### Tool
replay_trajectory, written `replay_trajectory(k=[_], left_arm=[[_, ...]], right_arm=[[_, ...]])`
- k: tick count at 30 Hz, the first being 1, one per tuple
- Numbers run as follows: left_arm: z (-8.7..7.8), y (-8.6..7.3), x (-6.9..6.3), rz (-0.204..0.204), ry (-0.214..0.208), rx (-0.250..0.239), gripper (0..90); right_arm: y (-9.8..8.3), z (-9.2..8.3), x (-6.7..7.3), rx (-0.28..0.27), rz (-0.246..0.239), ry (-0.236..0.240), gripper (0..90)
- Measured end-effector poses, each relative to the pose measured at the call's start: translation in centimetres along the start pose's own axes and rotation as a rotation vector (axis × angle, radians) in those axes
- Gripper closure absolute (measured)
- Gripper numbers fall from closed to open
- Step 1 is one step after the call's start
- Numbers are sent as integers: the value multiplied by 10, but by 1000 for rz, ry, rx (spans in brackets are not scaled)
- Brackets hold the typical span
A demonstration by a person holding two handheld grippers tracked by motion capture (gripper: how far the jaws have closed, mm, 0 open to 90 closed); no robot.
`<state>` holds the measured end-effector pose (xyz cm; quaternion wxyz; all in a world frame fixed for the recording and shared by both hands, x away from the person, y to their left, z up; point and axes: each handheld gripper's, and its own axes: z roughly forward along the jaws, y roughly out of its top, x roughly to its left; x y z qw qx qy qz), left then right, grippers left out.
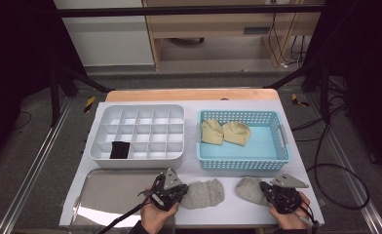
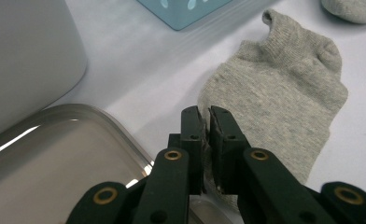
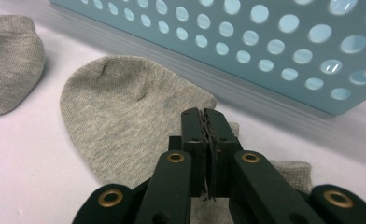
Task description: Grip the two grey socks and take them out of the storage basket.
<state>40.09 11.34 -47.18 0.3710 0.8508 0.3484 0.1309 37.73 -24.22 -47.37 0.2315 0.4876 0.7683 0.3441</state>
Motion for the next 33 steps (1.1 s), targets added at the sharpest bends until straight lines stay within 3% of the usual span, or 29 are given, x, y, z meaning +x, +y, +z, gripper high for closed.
replay_trajectory(k=[5,9,10,16,24,33], left_arm=[[0,0,0,2,-4,-1,819],[-2,0,0,3,0,-1,804],[-2,-1,0,3,0,-2,804],[-2,-1,0,2,7,0,832],[-1,-2,1,-10,0,3,855],[0,-3,0,-15,-2,2,858]], right_arm=[[6,-5,7,-64,-11,27,745],[18,-5,26,-117,-22,107,716],[22,0,34,-119,-27,148,708],[29,22,53,-91,-21,239,707],[32,44,68,-45,-22,298,709],[31,51,74,4,-2,337,900]])
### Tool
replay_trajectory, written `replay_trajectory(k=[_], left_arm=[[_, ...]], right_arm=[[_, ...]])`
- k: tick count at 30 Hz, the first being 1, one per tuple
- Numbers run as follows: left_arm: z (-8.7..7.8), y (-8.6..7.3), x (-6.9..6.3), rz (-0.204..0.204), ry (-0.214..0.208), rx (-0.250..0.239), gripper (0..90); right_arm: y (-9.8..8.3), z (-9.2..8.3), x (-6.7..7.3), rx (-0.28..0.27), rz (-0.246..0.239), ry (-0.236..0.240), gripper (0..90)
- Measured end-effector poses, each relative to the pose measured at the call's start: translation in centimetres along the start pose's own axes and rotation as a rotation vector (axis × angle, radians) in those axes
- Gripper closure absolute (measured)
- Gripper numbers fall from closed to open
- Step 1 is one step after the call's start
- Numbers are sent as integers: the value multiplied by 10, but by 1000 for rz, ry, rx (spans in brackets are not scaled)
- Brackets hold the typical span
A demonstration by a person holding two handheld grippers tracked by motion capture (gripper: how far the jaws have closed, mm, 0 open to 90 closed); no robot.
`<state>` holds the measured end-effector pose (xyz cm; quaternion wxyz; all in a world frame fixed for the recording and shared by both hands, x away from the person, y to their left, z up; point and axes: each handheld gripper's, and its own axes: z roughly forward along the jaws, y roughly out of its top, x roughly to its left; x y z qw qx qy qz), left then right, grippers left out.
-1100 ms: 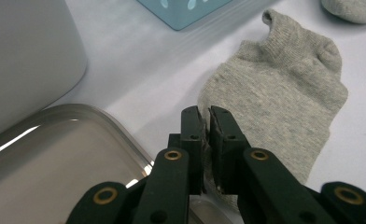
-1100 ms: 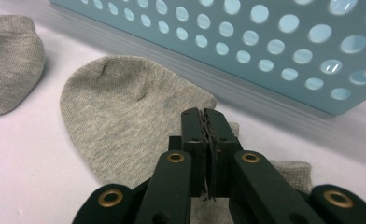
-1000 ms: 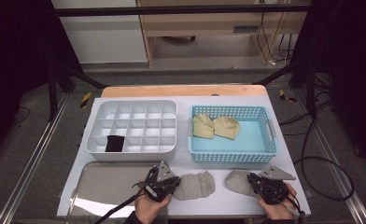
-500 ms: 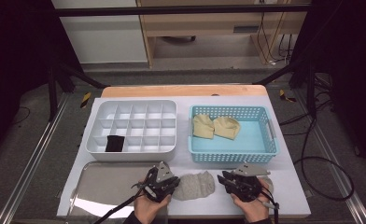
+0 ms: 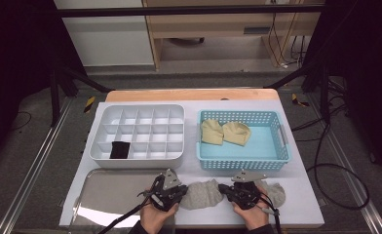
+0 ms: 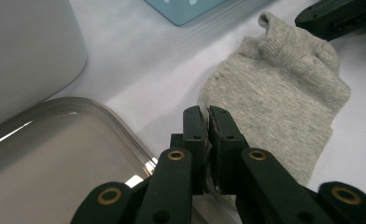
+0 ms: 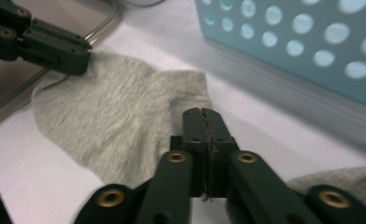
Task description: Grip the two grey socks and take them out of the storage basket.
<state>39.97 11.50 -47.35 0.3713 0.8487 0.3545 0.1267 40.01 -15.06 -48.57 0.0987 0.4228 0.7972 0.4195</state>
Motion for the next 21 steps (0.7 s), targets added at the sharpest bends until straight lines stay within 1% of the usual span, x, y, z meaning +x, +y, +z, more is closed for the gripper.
replay_trajectory(k=[1,3,5,6,7,8,11,12,13,15,18,19,21], left_arm=[[0,0,0,-1,0,1,858],[0,0,0,-1,1,1,858],[0,-1,0,-1,2,0,857],[0,-1,0,0,1,0,857],[0,-1,0,-1,1,0,856],[0,-1,0,-1,1,-1,857],[0,-1,0,-2,1,0,856],[0,-1,1,-2,1,-1,856],[0,-1,1,-2,1,-1,856],[0,-1,1,-4,1,-1,857],[1,-2,1,-8,1,-1,857],[1,-2,1,-10,-1,-3,857],[1,-1,1,-16,-7,-7,858]], right_arm=[[0,0,-1,0,8,5,900],[0,-2,-2,-1,2,-3,900],[0,-5,-3,-18,17,-8,900],[0,-7,-4,-29,13,-5,870],[1,-8,-4,-54,7,-11,809],[2,-8,-4,-63,6,-14,790],[3,-3,-1,-72,-10,-17,730],[2,0,-1,-58,-23,-29,724],[1,3,-1,-48,-27,-40,728],[-1,6,-1,-35,-29,-38,771],[-2,6,1,-27,-35,-43,883],[-2,5,2,-32,-37,-49,897],[-2,3,1,-26,-21,-48,900]])
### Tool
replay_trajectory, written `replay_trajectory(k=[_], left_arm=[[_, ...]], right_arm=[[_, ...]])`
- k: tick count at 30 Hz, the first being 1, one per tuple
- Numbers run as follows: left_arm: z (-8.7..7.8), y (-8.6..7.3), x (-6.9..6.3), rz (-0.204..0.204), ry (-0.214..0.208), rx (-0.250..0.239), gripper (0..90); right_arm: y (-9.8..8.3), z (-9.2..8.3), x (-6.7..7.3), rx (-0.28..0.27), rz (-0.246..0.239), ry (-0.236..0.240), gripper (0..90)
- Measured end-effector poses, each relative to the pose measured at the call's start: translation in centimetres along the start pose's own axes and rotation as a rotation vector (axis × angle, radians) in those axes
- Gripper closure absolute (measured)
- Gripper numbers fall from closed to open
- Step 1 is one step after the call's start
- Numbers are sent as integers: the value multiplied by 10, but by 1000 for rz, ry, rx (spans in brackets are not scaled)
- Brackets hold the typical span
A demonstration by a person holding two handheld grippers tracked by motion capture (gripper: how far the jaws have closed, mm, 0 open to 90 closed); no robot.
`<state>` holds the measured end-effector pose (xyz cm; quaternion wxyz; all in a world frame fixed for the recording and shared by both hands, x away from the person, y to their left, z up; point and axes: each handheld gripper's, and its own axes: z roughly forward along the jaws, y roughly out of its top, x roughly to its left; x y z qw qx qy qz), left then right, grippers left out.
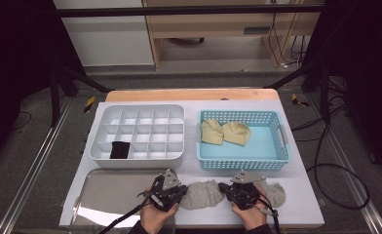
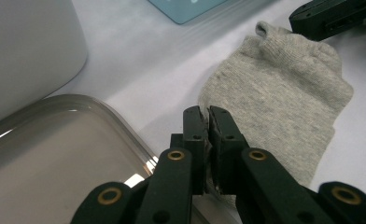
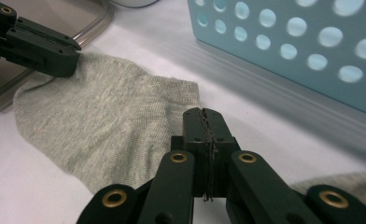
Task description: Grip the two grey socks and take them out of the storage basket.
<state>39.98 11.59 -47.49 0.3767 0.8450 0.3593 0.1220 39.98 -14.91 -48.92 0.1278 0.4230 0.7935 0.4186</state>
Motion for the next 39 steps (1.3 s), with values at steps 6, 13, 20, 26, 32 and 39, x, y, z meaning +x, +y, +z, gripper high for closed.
replay_trajectory(k=[6,13,20,26,32,39], left_arm=[[5,-1,-3,-18,-42,-4,856],[6,-1,-4,-10,-22,-1,799],[-8,6,-2,-11,-17,-59,675],[-19,19,-4,-4,-25,-111,606],[-13,40,-18,32,-46,-122,567],[0,60,-36,58,-80,-137,552]], right_arm=[[-1,-27,-12,-16,36,-41,900],[-8,-21,-10,32,2,-64,895],[-4,-41,-18,-65,27,-64,807],[-7,-64,-37,-105,72,-129,735],[-13,-81,-52,-96,100,-172,657],[-21,-94,-62,-114,108,-219,609]])
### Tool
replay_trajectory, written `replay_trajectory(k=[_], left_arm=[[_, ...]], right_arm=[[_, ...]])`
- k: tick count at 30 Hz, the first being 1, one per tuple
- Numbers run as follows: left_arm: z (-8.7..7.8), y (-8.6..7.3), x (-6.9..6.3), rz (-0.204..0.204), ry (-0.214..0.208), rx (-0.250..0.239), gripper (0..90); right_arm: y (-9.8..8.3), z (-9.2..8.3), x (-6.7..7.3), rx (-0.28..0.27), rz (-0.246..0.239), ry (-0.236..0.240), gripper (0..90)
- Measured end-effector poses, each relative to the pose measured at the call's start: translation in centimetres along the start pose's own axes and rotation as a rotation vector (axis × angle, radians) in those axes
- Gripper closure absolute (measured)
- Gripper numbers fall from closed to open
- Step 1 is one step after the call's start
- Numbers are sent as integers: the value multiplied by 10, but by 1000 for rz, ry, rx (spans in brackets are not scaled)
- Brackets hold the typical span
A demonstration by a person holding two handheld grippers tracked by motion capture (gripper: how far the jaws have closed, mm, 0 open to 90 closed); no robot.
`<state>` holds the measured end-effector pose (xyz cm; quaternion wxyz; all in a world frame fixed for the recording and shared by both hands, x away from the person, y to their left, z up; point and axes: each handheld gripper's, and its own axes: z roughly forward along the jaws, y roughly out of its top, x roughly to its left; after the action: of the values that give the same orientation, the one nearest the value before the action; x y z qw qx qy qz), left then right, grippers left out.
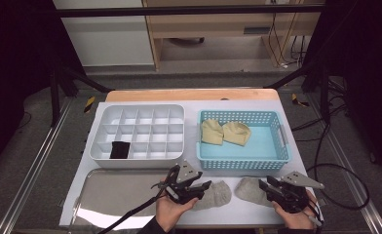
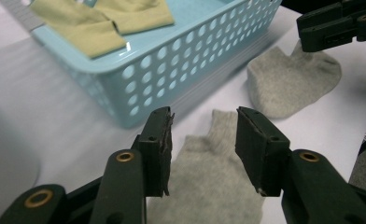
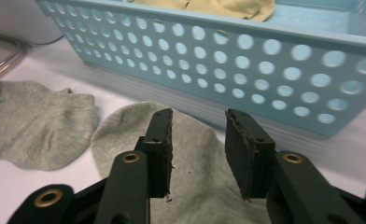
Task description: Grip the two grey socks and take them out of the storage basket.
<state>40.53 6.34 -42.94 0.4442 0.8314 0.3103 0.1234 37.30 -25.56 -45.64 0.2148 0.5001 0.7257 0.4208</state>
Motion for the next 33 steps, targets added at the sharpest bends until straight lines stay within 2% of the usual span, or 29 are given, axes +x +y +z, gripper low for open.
replay_trajectory(k=[6,9,17,30,33], left_arm=[[10,7,-7,15,-2,-13,550],[16,11,-11,18,-13,-21,552],[34,18,-22,37,-29,-30,554],[73,20,-36,49,-50,10,556],[81,20,-39,54,-65,17,562]], right_arm=[[-1,-4,-5,-13,-8,-21,578],[-2,-6,-8,-15,3,-28,549],[-5,-10,-15,-14,-5,-29,559],[-12,-15,-28,21,23,-69,541],[-15,-15,-31,38,30,-74,542]])
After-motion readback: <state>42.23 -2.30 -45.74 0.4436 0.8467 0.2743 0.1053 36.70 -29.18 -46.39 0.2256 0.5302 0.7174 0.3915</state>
